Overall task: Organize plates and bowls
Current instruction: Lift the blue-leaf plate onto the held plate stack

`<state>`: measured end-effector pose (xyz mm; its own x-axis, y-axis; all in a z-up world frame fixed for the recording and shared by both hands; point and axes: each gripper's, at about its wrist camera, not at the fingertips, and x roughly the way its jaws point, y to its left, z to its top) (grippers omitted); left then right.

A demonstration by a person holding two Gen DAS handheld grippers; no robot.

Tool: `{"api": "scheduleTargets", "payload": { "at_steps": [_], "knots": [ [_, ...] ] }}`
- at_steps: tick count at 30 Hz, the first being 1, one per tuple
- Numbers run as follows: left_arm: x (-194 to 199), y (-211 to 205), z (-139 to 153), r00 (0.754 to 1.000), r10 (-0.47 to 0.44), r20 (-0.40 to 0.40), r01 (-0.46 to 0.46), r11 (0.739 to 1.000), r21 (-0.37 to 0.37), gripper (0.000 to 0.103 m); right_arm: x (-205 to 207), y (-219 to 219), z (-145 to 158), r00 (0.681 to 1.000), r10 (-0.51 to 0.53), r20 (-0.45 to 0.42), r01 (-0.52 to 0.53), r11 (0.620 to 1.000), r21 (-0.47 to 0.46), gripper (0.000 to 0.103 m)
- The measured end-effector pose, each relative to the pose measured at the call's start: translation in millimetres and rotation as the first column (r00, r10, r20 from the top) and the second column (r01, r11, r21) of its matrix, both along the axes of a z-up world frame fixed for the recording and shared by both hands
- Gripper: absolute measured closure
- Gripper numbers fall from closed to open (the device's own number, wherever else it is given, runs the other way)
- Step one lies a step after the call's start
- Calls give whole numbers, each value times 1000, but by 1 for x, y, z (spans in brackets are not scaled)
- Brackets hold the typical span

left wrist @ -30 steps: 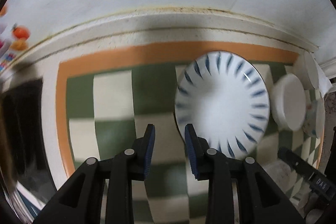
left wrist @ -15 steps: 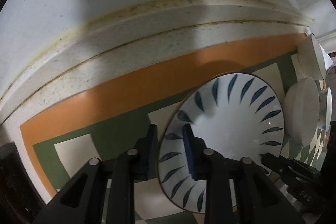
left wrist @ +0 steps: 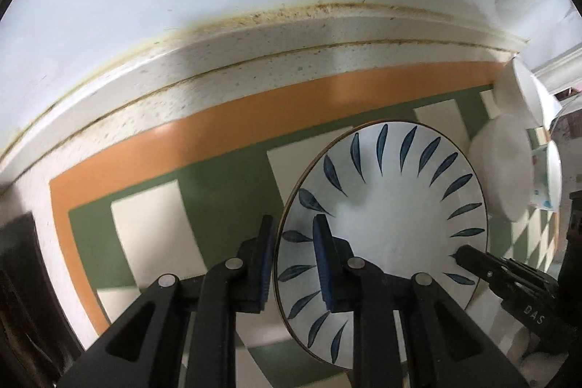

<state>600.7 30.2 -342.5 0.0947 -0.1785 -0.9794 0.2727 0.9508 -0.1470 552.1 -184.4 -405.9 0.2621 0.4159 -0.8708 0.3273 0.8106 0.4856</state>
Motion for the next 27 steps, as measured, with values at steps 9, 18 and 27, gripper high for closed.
{"api": "scheduleTargets", "payload": {
  "at_steps": [9, 18, 27],
  "knots": [
    [-64, 4, 58, 997, 63, 54, -59, 996, -63, 84, -46, -19, 55, 994, 83, 72, -84, 996, 7, 92],
    [-130, -19, 98, 989, 119, 90, -110, 989, -99, 84, -100, -56, 105, 977, 179, 120, -177, 984, -26, 92],
    [-181, -51, 81, 986, 161, 48, -156, 983, -97, 84, -137, -85, 103, 962, 249, 111, -247, 968, -32, 92]
  ]
}}
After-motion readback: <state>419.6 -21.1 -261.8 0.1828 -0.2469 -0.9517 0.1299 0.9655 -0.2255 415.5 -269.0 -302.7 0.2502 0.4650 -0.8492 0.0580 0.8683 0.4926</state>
